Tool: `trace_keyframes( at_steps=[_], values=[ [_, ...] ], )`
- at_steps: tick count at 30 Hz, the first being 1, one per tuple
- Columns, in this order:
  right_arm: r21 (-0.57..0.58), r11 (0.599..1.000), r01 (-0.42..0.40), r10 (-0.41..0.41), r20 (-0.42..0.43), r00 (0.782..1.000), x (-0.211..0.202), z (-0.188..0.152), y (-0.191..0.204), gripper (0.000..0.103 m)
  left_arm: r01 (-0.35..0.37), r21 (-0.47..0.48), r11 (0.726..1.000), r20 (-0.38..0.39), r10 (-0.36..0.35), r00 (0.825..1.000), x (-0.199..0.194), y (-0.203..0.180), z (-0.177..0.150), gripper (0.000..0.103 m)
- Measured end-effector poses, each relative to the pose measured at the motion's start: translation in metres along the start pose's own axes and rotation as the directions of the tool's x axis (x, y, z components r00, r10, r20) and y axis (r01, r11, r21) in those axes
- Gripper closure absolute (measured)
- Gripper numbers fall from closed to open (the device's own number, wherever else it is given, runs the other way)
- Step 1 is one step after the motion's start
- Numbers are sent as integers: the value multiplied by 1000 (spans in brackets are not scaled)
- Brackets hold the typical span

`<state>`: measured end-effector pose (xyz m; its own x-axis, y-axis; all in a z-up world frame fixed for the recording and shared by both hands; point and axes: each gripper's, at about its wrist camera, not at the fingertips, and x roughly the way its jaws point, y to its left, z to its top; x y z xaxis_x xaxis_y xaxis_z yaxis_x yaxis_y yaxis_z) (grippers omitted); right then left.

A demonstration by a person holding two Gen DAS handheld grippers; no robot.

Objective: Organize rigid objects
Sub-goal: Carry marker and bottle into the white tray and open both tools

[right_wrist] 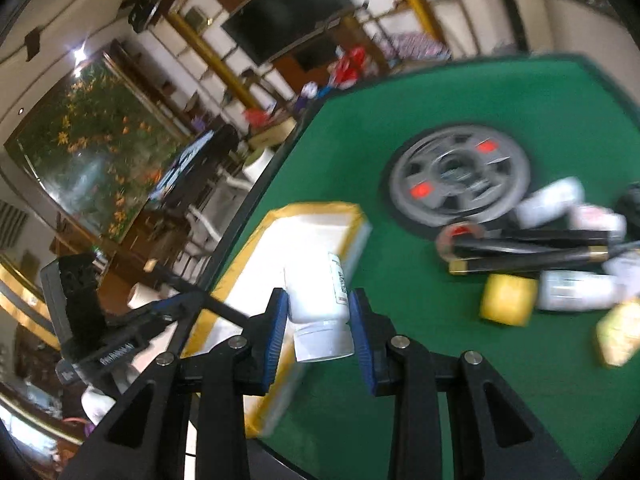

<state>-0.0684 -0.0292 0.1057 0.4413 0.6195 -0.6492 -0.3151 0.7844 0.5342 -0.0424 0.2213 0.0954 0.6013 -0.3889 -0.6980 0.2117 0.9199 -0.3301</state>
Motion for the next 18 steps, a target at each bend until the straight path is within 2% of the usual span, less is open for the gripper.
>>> trace_keyframes(
  at_steps=[5, 7, 11, 15, 18],
  values=[
    [12, 999, 33, -32, -80, 996, 73, 20, 20, 72, 5, -28, 1000, -84, -7, 996, 38, 22, 19, 89],
    [-2, 997, 81, -81, -99, 992, 97, 29, 26, 72, 21, -53, 998, -89, -26, 996, 50, 28, 28, 89],
    [-27, 987, 159, -161, -113, 981, 121, 38, 30, 72, 57, -116, 992, -128, -72, 989, 80, 42, 39, 89],
    [-26, 981, 192, -194, -125, 973, 135, 42, 25, 72, 45, -153, 987, -179, -73, 981, 110, 51, 38, 89],
    [-30, 977, 210, -212, -127, 969, 143, 43, 20, 71, 33, -186, 982, -181, -67, 981, 120, 57, 37, 89]
  ],
)
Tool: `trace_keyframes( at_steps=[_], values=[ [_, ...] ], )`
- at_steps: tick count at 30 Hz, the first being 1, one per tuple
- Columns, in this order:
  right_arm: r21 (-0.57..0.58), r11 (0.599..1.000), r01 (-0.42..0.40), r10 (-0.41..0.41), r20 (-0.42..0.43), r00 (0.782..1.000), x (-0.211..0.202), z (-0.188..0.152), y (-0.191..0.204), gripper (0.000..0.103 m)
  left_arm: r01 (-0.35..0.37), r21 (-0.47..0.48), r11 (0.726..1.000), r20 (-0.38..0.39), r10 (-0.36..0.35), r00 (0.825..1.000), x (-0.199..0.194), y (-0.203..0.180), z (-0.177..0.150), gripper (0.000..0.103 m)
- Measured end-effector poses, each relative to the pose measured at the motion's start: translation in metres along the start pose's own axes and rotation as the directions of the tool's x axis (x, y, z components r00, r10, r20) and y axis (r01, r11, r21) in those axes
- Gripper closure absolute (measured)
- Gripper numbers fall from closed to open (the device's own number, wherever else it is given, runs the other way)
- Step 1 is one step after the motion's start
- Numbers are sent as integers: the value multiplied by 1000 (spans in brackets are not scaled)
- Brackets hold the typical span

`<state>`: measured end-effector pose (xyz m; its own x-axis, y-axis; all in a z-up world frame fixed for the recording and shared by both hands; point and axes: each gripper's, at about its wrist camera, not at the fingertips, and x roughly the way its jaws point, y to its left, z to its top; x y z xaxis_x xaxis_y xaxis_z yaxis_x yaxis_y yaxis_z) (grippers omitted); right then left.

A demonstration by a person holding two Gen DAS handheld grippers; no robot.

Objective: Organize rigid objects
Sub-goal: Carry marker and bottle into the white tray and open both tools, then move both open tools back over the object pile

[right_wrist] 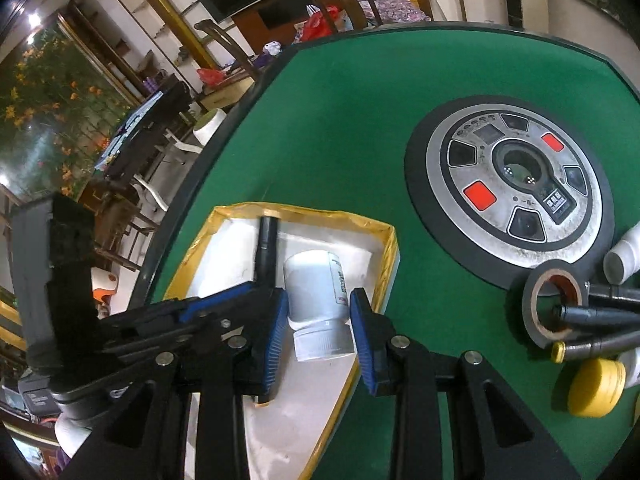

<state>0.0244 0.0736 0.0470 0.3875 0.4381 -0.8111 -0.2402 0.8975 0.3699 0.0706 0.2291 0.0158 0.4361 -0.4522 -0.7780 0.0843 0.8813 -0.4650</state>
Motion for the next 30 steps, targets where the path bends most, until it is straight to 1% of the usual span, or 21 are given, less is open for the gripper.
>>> trace_keyframes(
  at_steps=[1, 3, 5, 7, 9, 10, 12, 13, 14, 15, 16, 17, 18, 20, 21, 23, 25, 28, 30],
  values=[
    [0, 1000, 6, -6, -3, 1000, 3, 1, -1, 71, 6, -7, 1000, -1, -6, 1000, 2, 1, 1, 88],
    [9, 1000, 7, -7, 5, 1000, 6, 2, -4, 71, 23, -16, 1000, -4, -23, 1000, 4, 2, 1, 84],
    [2, 1000, 17, -17, 17, 1000, 6, 2, -2, 71, 16, -18, 1000, 6, -16, 1000, 2, 2, 1, 64],
    [-32, 999, 36, -34, 48, 998, 1, 1, 1, 67, -4, -22, 1000, 27, 4, 1000, -5, 3, 0, 54],
    [-64, 996, 55, -50, 83, 995, -10, -2, 3, 60, -15, -35, 999, 50, 17, 999, -16, 2, -3, 52],
    [-72, 996, 60, -52, 103, 993, -17, -4, 2, 58, -18, -33, 999, 61, 20, 998, -22, 0, -4, 52],
    [-87, 994, 73, -57, 168, 984, -42, -11, -3, 55, -36, -26, 999, 86, 38, 996, -35, -5, -7, 46],
    [-91, 993, 81, -62, 199, 978, -54, -16, -7, 53, -43, -24, 999, 105, 45, 993, -44, -10, -11, 42],
    [-91, 992, 88, -66, 222, 973, -64, -19, -11, 46, -40, -23, 999, 118, 43, 992, -50, -14, -12, 39],
    [-88, 991, 101, -75, 255, 964, -77, -24, -17, 39, -25, -16, 1000, 133, 27, 991, -59, -23, -17, 38],
    [-78, 989, 125, -96, 302, 949, -95, -34, -28, 36, -10, -11, 1000, 138, 11, 990, -64, -28, -20, 36],
    [-68, 988, 139, -110, 325, 939, -103, -37, -35, 32, 10, -6, 1000, 140, -10, 990, -70, -35, -24, 32],
    [-43, 986, 160, -134, 360, 923, -118, -45, -48, 29, 41, 2, 999, 139, -40, 989, -75, -44, -29, 29],
    [6, 985, 172, -161, 395, 905, -136, -58, -70, 29, 107, 22, 994, 130, -109, 986, -81, -66, -38, 25],
    [52, 982, 180, -185, 415, 891, -148, -70, -89, 29, 121, 34, 992, 121, -125, 985, -82, -75, -42, 24],
    [120, 975, 187, -221, 436, 872, -164, -85, -119, 29, 132, 75, 988, 97, -139, 986, -78, -102, -50, 24],
    [191, 957, 220, -284, 449, 847, -176, -103, -152, 29, 135, 130, 982, 61, -144, 988, -67, -130, -60, 24],
    [277, 919, 281, -382, 451, 806, -188, -121, -196, 29, 122, 191, 974, 11, -126, 992, -44, -166, -75, 24],
    [329, 900, 286, -416, 452, 789, -193, -133, -220, 29, 101, 221, 970, -25, -98, 995, -22, -187, -85, 24]
  ],
)
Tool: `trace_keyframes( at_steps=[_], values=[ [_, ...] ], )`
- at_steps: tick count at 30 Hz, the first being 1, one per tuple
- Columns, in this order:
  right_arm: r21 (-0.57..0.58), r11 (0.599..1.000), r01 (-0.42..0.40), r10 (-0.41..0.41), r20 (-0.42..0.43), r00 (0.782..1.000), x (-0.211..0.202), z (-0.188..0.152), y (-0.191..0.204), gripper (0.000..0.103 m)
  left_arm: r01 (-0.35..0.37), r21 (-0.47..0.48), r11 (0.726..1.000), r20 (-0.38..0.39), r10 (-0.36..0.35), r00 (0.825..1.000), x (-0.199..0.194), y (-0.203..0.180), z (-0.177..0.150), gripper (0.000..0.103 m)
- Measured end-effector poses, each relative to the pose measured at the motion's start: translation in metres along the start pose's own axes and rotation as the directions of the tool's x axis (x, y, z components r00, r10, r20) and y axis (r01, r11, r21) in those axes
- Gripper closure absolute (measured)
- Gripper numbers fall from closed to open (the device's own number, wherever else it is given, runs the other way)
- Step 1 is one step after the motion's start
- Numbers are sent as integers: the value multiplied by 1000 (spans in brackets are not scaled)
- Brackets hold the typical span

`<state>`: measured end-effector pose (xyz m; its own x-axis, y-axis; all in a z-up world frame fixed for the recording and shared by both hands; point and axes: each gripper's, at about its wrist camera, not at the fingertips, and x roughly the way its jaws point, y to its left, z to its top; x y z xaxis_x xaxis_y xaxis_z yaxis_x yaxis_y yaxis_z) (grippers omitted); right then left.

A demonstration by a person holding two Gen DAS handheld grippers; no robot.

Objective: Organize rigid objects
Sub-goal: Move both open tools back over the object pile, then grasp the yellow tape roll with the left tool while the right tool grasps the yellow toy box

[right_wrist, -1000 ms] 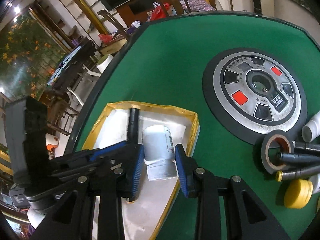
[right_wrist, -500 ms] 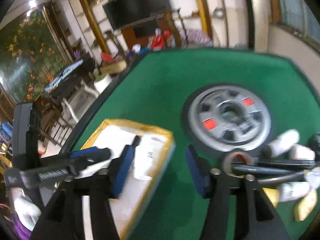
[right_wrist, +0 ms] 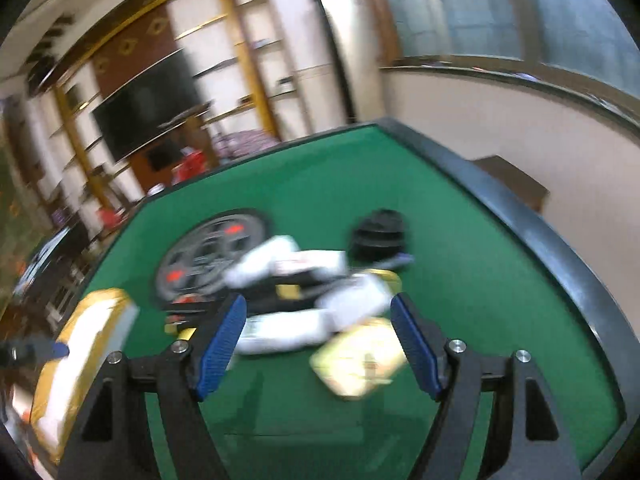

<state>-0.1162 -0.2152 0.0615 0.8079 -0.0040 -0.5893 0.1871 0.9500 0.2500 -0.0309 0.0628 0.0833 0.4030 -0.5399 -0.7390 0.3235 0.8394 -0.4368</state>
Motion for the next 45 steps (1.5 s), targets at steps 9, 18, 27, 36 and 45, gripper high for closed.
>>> trace_keyframes(
  at_steps=[9, 18, 27, 36, 45],
  values=[
    [149, 988, -36, 30, 43, 999, 1, -14, -58, 25, -190, 126, 974, 31, 188, 982, 64, -55, -10, 24],
    [124, 991, -44, 38, 55, 998, -3, -15, -54, 24, -205, 87, 975, 7, 205, 979, 110, -55, 3, 24],
    [181, 981, -66, 59, 43, 997, 1, -15, -65, 22, -231, 88, 969, 39, 228, 973, 125, -55, 8, 66],
    [168, 984, -59, 57, 21, 998, 6, -15, -61, 22, -175, 110, 978, 104, 163, 981, 73, -61, -11, 70],
    [11, 984, -175, 172, -272, 947, 46, -16, -30, 21, -69, 106, 992, 176, 50, 983, 2, -50, -42, 70]
  ],
)
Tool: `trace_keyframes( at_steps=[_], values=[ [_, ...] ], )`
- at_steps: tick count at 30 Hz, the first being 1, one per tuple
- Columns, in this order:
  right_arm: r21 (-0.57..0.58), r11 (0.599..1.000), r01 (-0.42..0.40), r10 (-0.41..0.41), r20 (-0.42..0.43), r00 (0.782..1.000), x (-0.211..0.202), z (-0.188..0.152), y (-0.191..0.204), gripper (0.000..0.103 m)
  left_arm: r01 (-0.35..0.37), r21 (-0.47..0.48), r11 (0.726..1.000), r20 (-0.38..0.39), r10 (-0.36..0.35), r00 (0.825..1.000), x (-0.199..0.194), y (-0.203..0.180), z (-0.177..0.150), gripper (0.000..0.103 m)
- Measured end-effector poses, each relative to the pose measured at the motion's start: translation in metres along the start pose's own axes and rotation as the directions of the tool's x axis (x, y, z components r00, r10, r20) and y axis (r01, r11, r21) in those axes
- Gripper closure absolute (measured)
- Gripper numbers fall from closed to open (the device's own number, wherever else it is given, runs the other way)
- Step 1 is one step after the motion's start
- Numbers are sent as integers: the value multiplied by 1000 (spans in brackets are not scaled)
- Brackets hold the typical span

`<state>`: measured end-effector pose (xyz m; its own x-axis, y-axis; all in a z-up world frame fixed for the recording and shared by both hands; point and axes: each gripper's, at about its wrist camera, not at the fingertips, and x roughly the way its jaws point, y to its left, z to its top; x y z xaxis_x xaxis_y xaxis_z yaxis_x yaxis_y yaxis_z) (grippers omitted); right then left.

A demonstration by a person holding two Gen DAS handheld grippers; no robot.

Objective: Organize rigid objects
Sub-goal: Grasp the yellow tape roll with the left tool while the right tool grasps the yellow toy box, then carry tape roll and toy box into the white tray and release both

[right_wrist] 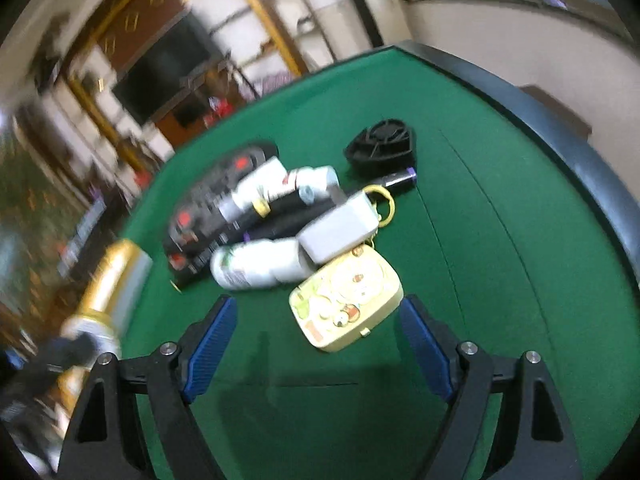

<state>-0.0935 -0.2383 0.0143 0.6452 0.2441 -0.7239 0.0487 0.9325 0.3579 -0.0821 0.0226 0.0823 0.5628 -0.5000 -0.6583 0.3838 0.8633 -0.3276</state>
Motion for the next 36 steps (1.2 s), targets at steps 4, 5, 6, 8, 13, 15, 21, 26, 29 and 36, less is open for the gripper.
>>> trace_keyframes(
  at_steps=[4, 5, 6, 8, 13, 15, 21, 26, 29, 36],
  values=[
    [-117, 987, 113, -118, -37, 992, 16, 4, 15, 21, 36, -55, 998, 13, -35, 999, -21, 19, -9, 70],
    [-138, 981, 139, -145, -39, 989, 19, 5, 17, 21, 36, -65, 997, 21, -34, 999, -26, 24, -11, 70],
    [-161, 973, 167, -176, -45, 983, 23, 6, 19, 21, 35, -72, 997, 26, -33, 999, -30, 27, -13, 70],
    [-183, 963, 196, -211, -68, 975, 33, 8, 22, 21, 31, -87, 996, 35, -28, 999, -36, 35, -16, 70],
    [-218, 937, 274, -297, -81, 952, 50, 8, 32, 21, 26, -109, 994, 63, -20, 998, -47, 47, -20, 70],
    [-219, 927, 305, -327, -73, 942, 54, 7, 35, 21, 29, -112, 993, 68, -22, 997, -50, 48, -23, 70],
    [-187, 933, 307, -321, -53, 946, 49, 4, 34, 34, 37, -130, 991, 77, -27, 997, -58, 57, -30, 70],
    [-141, 949, 281, -288, -36, 957, 27, -1, 27, 34, 48, -161, 986, 94, -33, 995, -68, 72, -33, 70],
    [-119, 959, 256, -259, -15, 966, 5, -2, 26, 34, 43, -184, 982, 112, -22, 993, -79, 88, -32, 70],
    [-182, 977, 113, -112, 17, 994, -33, -3, 75, 34, -94, -206, 974, 98, 116, 988, -97, 141, -18, 70]
  ],
)
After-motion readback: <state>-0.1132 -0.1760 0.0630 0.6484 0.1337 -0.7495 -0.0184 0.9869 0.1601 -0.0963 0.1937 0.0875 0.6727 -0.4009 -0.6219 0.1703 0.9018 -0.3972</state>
